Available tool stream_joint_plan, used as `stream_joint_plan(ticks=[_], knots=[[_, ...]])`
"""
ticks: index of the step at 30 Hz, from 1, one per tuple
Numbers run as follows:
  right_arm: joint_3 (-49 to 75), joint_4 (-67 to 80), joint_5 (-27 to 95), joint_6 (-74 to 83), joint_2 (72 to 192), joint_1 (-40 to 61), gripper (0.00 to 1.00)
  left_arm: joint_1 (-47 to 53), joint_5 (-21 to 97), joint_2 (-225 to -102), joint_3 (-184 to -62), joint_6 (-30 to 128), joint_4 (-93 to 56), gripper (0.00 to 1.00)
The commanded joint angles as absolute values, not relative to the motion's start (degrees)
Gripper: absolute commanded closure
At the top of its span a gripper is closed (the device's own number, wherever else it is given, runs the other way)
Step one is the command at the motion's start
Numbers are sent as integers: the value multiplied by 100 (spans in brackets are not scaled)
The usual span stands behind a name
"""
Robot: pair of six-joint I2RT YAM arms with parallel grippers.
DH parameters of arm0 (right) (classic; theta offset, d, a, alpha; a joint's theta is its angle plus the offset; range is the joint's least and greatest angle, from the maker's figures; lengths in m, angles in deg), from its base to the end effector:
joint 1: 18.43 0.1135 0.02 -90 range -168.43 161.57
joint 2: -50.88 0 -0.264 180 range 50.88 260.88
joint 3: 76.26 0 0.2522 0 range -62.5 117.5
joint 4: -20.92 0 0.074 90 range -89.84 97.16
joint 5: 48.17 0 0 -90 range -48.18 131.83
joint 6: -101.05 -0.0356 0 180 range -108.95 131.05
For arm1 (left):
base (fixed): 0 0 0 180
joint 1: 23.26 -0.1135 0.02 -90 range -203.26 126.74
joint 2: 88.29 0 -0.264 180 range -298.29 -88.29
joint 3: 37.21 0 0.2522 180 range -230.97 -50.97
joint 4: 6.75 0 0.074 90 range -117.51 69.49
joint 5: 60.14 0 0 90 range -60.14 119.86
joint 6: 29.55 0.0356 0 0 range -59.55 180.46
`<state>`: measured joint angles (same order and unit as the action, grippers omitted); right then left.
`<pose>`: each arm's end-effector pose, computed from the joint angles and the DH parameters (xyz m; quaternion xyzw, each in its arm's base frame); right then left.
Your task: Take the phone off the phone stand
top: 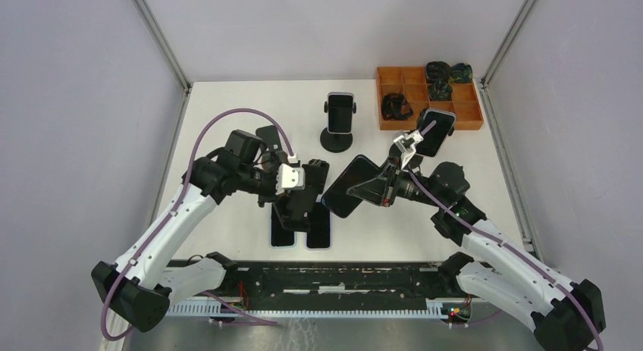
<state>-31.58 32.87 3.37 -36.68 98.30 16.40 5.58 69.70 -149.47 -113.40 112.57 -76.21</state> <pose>0.1465 0.1289 0.3121 -0.1805 0.6362 0.6348 0.3996 0.1600 -0.1142 0.3277 0.6603 0.6135 -0.2599 0.3466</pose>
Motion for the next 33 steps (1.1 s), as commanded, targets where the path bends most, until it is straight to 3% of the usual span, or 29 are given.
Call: stream_joint_plan(ticks=[1,4,6,14,19,27,33], knots=[[-2519,1424,253,-2632,10019,1599,100,550,6878,-14776,-11463,11025,-7600,98],[-2302,-345,554,-1674,10591,1604,100,549,6909,-14753,-11641,10973,-7673,98],[-2421,-754,639,-1408,10959,1603,100,549,6959,-14746,-11752,10914,-7727,98],[-2768,-655,785,-1009,12087,1610,100,555,7104,-14712,-11899,10791,-7769,98],[-2749,-631,757,-823,12625,1607,93,548,7101,-14699,-11895,10833,-7772,98],[-2654,-779,1860,-749,13061,1609,43,554,7211,-14744,-11864,10610,-7570,98],[-2347,-1331,3235,-810,12370,1662,9,550,7299,-14677,-11871,10259,-7445,98]])
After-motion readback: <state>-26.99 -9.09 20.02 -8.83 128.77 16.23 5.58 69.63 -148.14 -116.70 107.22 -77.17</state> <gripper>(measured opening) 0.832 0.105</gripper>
